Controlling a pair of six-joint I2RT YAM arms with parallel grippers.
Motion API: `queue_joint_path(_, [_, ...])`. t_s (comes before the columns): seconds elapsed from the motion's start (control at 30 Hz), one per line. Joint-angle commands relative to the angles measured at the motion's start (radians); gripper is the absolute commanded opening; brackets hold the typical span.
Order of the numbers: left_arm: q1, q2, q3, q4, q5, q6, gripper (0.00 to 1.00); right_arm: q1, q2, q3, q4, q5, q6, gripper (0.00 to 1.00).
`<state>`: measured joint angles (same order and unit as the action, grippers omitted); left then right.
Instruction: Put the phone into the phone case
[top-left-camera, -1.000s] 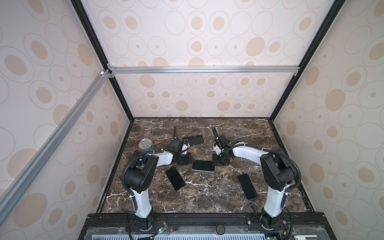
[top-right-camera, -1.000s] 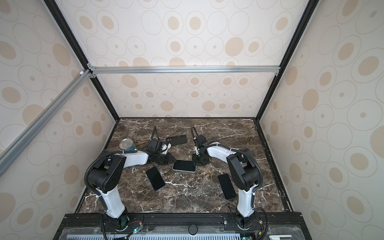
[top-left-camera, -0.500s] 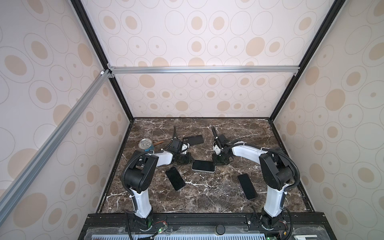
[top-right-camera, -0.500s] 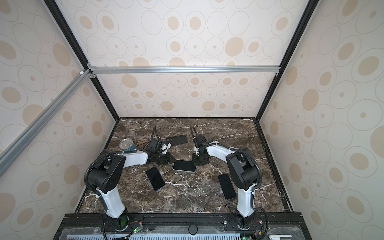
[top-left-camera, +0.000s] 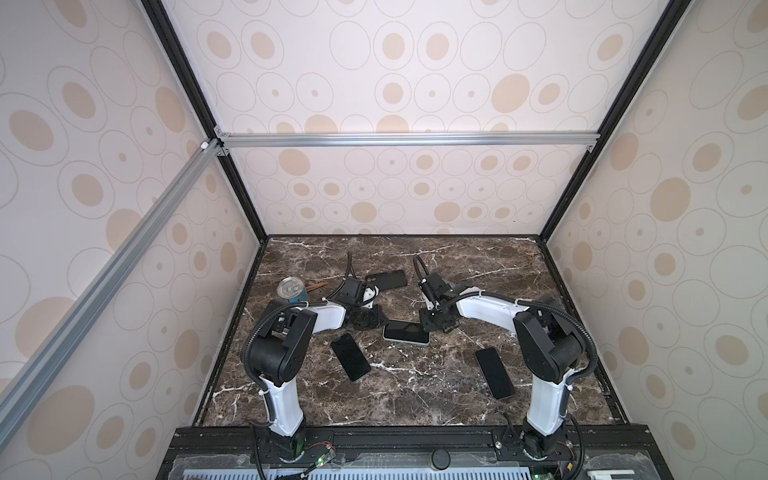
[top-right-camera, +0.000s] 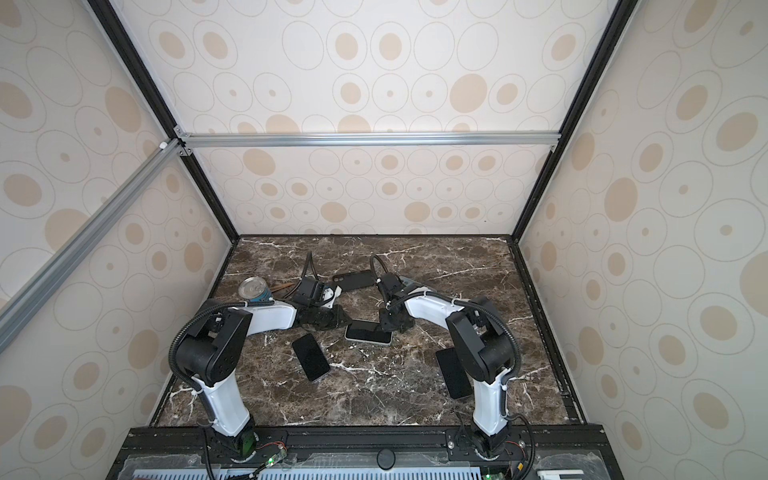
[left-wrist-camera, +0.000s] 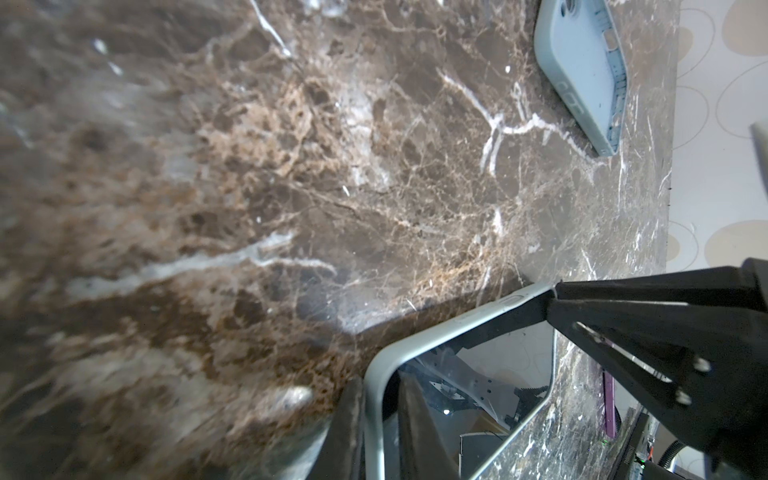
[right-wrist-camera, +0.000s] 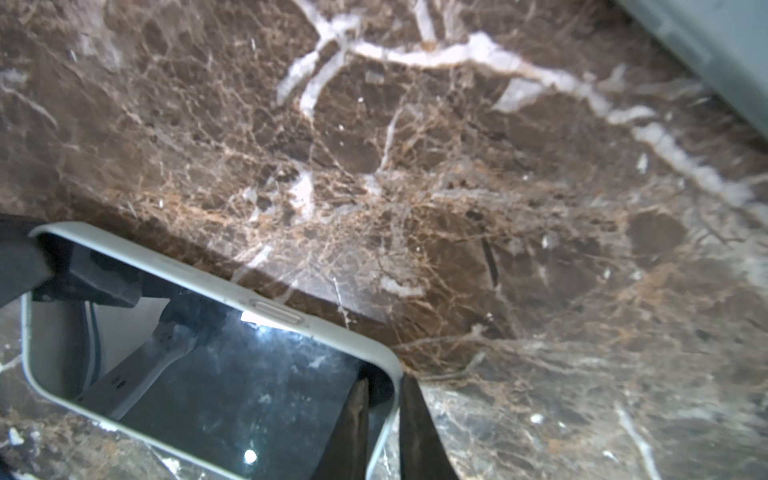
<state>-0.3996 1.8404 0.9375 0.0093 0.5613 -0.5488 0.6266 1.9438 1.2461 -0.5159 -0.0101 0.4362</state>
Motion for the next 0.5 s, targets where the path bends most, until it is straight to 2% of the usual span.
queue_joint_path(0.0, [-0.004,0.013,0.015,-0.011,0.003,0.012,0.17,0.050,0.260,-0.141,-0.066,0.041,-0.008,0.16])
queue_joint_path(0.2, [-0.004,-0.019,0.020,-0.015,-0.021,0.021,0.17,0.079,0.193,-0.070,-0.162,0.095,-0.052,0.17])
queue_joint_path(0.37, [-0.002,-0.136,0.017,-0.023,-0.081,0.056,0.20,0.085,0.100,0.045,-0.215,0.100,-0.139,0.21])
queue_joint_path(0.47, [0.005,-0.229,0.028,-0.042,-0.159,0.097,0.21,0.084,0.073,0.163,-0.259,0.138,-0.201,0.22])
